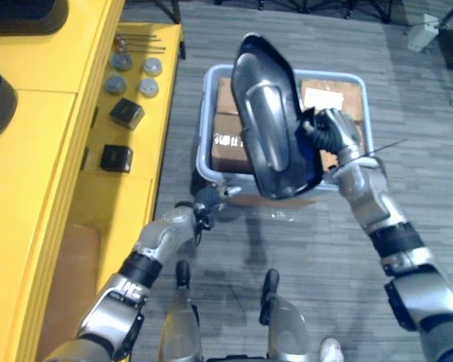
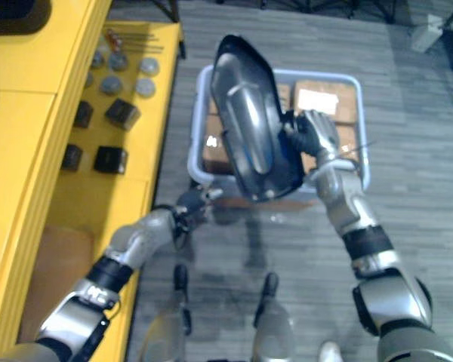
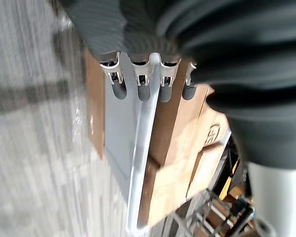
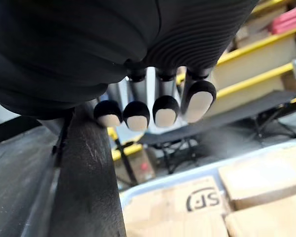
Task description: Walk over and take plastic housings, then place them on the shelf
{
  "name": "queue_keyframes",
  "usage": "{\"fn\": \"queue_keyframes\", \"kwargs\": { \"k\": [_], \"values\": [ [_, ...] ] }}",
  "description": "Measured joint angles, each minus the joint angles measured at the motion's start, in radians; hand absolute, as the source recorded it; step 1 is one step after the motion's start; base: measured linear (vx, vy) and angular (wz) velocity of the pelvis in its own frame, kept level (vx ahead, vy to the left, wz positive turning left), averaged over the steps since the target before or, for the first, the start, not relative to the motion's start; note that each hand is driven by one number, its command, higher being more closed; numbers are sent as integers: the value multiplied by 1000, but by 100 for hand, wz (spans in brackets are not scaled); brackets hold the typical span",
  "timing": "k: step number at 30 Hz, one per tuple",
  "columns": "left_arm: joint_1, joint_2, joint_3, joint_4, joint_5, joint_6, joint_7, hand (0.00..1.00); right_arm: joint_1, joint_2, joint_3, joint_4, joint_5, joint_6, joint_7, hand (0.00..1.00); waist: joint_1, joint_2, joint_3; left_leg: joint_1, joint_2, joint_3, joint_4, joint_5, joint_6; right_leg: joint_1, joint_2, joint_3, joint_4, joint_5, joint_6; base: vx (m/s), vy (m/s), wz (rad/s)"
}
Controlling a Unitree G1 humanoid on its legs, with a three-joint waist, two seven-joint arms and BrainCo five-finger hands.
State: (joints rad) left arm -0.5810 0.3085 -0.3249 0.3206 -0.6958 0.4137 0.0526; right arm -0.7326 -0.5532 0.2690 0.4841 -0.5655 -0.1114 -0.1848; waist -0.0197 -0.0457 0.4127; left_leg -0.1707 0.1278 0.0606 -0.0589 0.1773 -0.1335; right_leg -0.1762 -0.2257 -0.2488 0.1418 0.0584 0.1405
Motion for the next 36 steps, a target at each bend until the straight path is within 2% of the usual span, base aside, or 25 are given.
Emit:
{"fn": "queue_keyframes", "kwargs": {
  "k": [5, 8, 13, 18, 21, 25, 29, 31, 32, 34, 36],
  "values": [
    [0, -1, 7, -9, 60, -88, 14, 0, 45, 0, 28, 0, -1, -4, 24, 100, 1, 0, 0, 5, 0, 1, 0, 0, 0, 4, 0, 1, 1, 0, 0, 0, 0, 0],
    [-1, -1, 7, -43, 85, -118, 20, 0, 71, 3, 29, 0, -1, -14, 33, 100, 1, 0, 0, 6, -1, 1, -1, 0, 0, 4, -1, 1, 2, -1, 0, 0, 0, 0],
    [-6, -6, -3, -71, 64, -131, 15, 0, 105, 18, 57, 1, -3, -15, 32, 100, 0, 2, 1, 22, -1, 0, -2, 0, 0, 21, -1, 0, 4, -4, 2, 0, 0, 0],
    [-6, -13, -9, -96, -6, -130, -11, 0, 115, 53, 69, 11, -28, -15, 29, 100, 1, 8, 4, 32, 0, -5, -6, 0, 0, 34, -1, -6, 3, -8, 3, -8, -1, 3],
    [-7, -12, -21, -103, -1, -121, -30, 0, 124, 65, 69, 28, -28, -13, 5, 100, 2, 8, 4, 34, -1, -15, -9, 2, -2, 43, -1, -18, 0, -8, 3, 20, -8, 9],
    [0, -11, -99, -91, 46, -59, -78, 0, 141, 94, 68, 41, -18, 12, -17, 100, 6, 8, 3, 77, -2, -20, -15, -7, -2, 84, -2, -23, 10, -31, 2, 38, -9, 5],
    [78, -43, -150, -60, 105, 12, -105, 0, 173, 169, 73, 33, -17, 46, -17, 100, 21, 2, 0, 115, 8, 10, 18, -41, -11, 82, -2, 16, 72, -72, -9, 49, -33, -19],
    [103, -44, -162, -60, 122, 39, -103, 0, 175, 179, 83, 33, -17, 48, -17, 100, 27, 2, 0, 108, 14, 32, 36, -55, -14, 72, 4, 35, 64, -62, -8, 21, -20, -37],
    [108, -47, -169, -60, 126, 52, -97, 0, 178, 180, 89, 34, -20, 48, -19, 100, 20, 2, 0, 83, 20, 33, 63, -67, -14, 69, 12, 41, 37, -44, -10, 1, 1, -23],
    [107, -51, -171, -58, 130, 54, -95, 0, 190, 179, 88, 34, -20, 49, -31, 100, 18, -1, 0, 37, 31, 30, 120, -94, -14, 73, 35, 72, -16, -14, -11, -4, 14, -8],
    [106, -44, -172, -51, 130, 52, -90, 0, 191, 179, 88, 34, -19, 47, -37, 100, 19, -3, 0, 20, 42, 17, 145, -104, -17, 81, 48, 77, -35, -11, -8, -5, -10, 4]
  ]
}}
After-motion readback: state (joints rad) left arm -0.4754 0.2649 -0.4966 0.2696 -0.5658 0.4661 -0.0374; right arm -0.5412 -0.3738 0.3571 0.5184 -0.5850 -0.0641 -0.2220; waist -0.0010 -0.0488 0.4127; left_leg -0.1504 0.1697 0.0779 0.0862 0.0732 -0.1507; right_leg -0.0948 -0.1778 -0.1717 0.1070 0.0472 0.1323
